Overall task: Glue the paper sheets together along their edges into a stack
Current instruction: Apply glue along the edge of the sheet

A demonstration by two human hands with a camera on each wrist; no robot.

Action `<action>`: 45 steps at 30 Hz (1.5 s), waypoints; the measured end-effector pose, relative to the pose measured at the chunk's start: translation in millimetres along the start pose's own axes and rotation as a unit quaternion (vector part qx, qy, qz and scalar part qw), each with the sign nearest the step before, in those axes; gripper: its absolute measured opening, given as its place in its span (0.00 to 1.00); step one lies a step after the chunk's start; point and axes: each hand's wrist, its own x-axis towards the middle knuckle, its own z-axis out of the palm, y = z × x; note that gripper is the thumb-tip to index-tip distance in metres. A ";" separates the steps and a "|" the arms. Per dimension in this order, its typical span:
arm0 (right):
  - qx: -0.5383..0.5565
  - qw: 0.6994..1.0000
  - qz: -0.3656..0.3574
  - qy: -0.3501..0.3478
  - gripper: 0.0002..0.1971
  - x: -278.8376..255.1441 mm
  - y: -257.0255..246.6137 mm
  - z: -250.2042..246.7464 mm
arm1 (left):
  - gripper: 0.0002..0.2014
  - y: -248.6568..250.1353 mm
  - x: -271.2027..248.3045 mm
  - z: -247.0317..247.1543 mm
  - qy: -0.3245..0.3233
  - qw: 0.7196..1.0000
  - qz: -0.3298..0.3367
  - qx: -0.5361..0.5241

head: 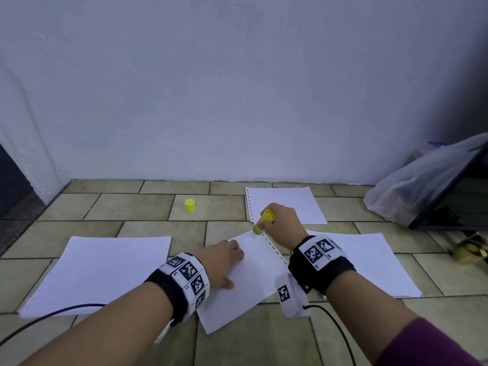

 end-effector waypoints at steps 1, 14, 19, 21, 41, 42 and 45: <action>-0.009 1.000 0.003 -0.005 0.15 2.1 -0.7 0.5 | 0.32 0.8 0.0 -0.8 0.001 1.000 0.001 -0.001; -0.169 0.974 -0.004 -0.152 0.14 -34.6 14.1 -35.7 | 0.29 -3.2 4.3 3.2 -0.009 1.000 0.000 0.009; -0.156 0.974 0.004 -0.162 0.11 -48.5 18.0 -45.0 | 0.29 -9.1 2.1 3.3 -0.011 0.999 0.025 0.041; -0.096 0.986 0.006 -0.139 0.10 -49.3 18.9 -48.8 | 0.28 -10.2 -1.4 1.3 -0.016 0.999 0.014 0.041; 0.029 0.998 -0.040 -0.043 0.12 -6.6 -9.7 -3.8 | 0.34 -16.3 -1.3 10.5 0.030 0.999 -0.031 0.009; 0.030 0.998 -0.042 -0.044 0.12 -4.6 -11.8 0.2 | 0.35 -16.9 -0.9 11.2 0.029 0.999 -0.033 0.001; 0.036 0.997 -0.051 -0.045 0.12 0.2 -19.4 10.0 | 0.36 -17.4 0.2 10.3 0.017 0.999 -0.041 -0.004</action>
